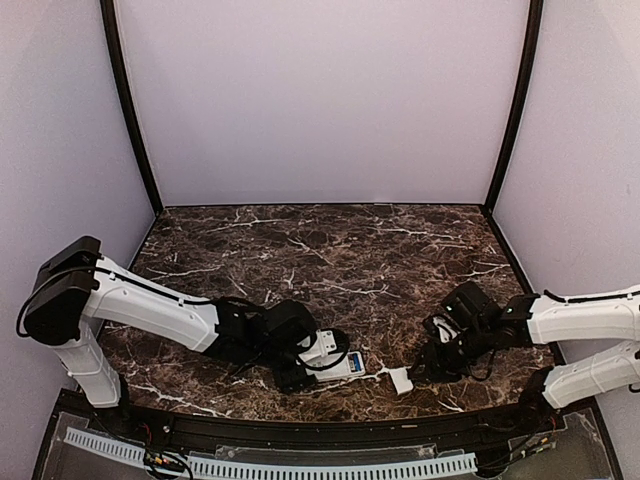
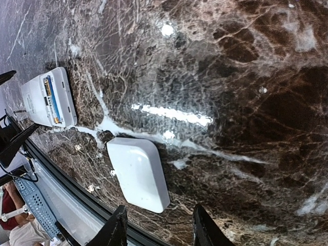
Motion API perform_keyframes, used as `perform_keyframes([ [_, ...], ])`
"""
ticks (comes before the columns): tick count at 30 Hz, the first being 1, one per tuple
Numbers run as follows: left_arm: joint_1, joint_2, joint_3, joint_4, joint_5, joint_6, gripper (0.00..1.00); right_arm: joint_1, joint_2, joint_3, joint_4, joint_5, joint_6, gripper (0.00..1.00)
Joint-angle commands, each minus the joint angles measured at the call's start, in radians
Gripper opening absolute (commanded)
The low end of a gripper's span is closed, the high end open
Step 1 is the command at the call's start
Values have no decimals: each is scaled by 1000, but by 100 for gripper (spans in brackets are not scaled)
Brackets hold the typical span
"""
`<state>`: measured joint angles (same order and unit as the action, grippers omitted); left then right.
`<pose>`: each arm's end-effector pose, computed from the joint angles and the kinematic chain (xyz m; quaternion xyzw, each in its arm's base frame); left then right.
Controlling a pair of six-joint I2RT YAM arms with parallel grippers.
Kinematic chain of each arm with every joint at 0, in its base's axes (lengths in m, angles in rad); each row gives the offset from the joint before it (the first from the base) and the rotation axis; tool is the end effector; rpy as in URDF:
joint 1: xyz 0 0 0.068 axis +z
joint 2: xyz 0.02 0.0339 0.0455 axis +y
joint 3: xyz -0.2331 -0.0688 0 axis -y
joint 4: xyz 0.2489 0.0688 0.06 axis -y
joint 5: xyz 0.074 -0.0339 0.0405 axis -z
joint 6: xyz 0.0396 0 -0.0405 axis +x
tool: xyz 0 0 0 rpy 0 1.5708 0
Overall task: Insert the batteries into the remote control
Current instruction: Move the remote control without the battery cover to the center of the board.
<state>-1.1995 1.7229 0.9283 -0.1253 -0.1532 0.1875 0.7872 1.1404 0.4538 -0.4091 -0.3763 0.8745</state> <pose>0.1294 -0.3156 0.1183 0.5851 0.7422 -0.0911 0.3140 0.1337 0.1548 0.1154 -0.0023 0.9558 0.2933 0.0216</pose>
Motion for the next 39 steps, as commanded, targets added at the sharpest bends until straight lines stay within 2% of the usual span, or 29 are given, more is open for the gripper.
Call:
perform_keyframes([
  [1,15,3,-19,-9,78,-7,80,19,29,-23,97,-4,20,40],
  [12,15,70,-39,47,174,36,72,37,34,-49,137,-7,48,38],
  [16,15,73,-37,44,206,42,66,41,41,-53,147,-6,57,38],
  [20,15,73,-38,14,235,39,52,50,51,-58,154,-5,68,38],
  [22,15,72,-37,-3,255,35,40,53,57,-61,157,-4,72,37],
  [28,7,70,-18,-81,354,23,24,64,57,-62,156,7,85,36],
  [31,-19,70,-11,-103,379,27,22,70,61,-63,168,10,94,36],
  [39,-70,82,26,-161,341,31,20,103,75,-73,224,32,145,33],
])
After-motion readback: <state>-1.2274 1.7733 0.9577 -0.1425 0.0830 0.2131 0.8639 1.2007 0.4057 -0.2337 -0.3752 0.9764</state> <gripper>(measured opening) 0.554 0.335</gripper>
